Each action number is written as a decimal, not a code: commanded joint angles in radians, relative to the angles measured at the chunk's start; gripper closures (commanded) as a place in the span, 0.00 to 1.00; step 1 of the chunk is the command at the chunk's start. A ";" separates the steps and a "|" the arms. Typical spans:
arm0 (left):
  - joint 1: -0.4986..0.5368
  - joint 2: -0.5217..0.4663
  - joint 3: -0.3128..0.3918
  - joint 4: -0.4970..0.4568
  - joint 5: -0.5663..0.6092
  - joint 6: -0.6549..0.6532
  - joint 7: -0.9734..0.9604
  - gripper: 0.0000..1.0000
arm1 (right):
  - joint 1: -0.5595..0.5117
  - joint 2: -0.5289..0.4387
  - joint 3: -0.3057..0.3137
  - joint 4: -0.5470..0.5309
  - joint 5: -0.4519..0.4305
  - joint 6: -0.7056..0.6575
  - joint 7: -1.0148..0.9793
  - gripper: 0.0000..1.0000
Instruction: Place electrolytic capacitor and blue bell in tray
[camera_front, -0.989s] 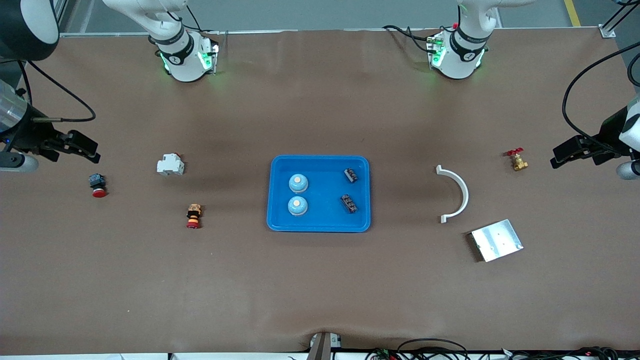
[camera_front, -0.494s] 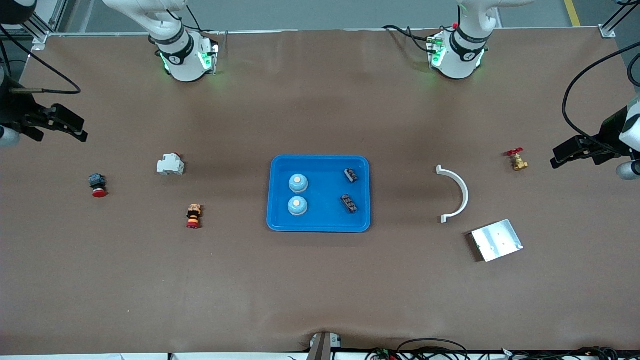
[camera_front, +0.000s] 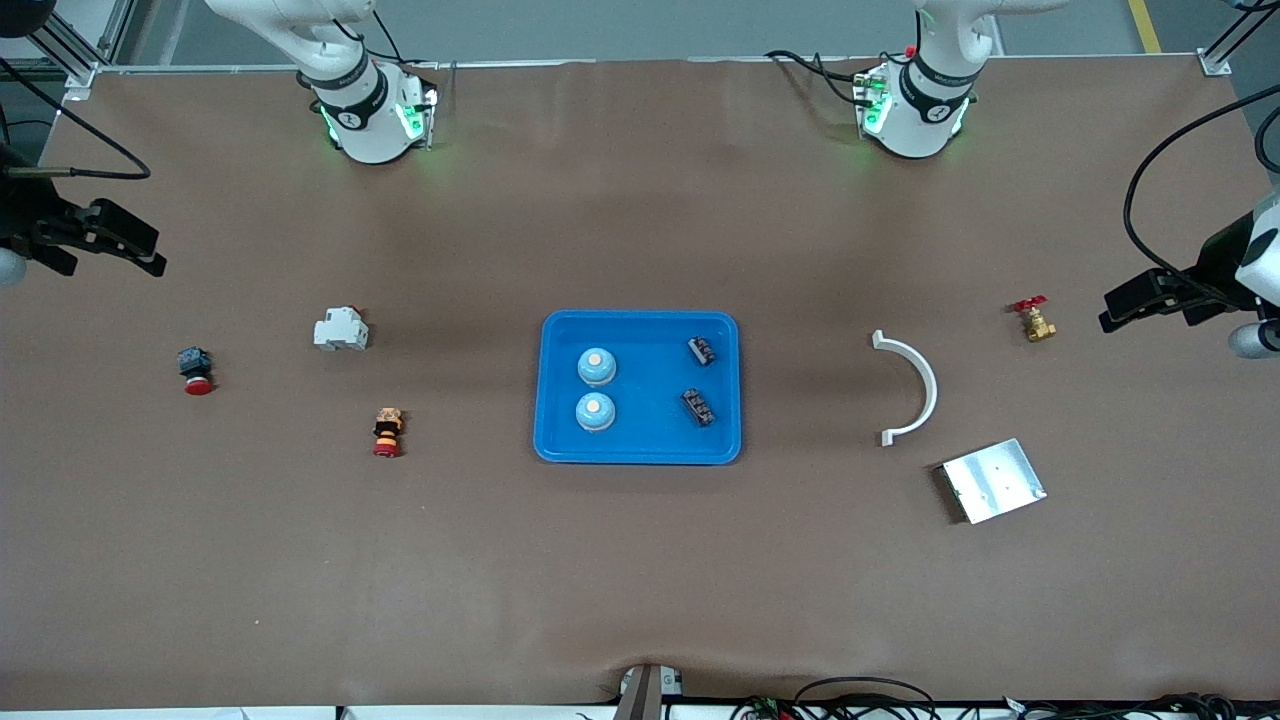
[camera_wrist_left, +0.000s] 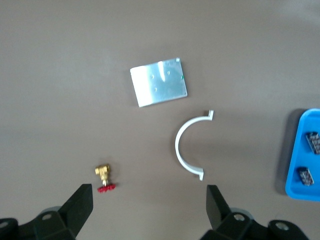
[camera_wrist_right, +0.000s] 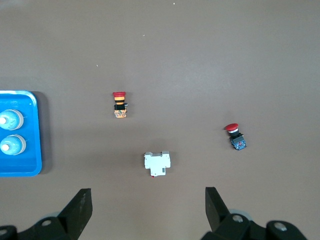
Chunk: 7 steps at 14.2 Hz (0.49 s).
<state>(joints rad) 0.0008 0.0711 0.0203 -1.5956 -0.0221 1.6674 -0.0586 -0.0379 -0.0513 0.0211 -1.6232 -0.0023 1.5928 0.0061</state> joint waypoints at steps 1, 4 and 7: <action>-0.005 0.004 -0.002 0.060 0.016 -0.093 0.002 0.00 | -0.008 -0.002 0.008 0.006 -0.002 -0.014 -0.003 0.00; -0.007 0.007 -0.002 0.060 0.014 -0.100 0.002 0.00 | -0.010 -0.004 0.005 0.002 0.011 -0.016 0.000 0.00; -0.007 0.007 -0.002 0.060 0.011 -0.100 0.003 0.00 | -0.011 -0.004 0.004 0.002 0.015 -0.017 -0.002 0.00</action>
<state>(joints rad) -0.0027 0.0712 0.0194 -1.5555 -0.0221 1.5892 -0.0586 -0.0379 -0.0509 0.0211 -1.6232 -0.0005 1.5853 0.0064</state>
